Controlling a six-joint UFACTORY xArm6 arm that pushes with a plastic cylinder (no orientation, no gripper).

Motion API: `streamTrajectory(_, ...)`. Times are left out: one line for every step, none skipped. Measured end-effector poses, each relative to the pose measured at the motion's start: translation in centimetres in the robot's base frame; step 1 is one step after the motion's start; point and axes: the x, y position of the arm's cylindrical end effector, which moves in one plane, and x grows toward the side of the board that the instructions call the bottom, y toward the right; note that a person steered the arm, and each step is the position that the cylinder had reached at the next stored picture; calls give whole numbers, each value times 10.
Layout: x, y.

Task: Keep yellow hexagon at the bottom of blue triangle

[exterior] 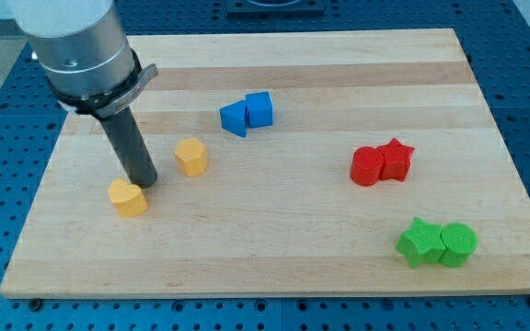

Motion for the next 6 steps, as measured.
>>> streamTrajectory(-13,35)
streamTrajectory(-19,68)
streamTrajectory(-27,94)
streamTrajectory(-31,103)
streamTrajectory(-26,62)
streamTrajectory(-31,32)
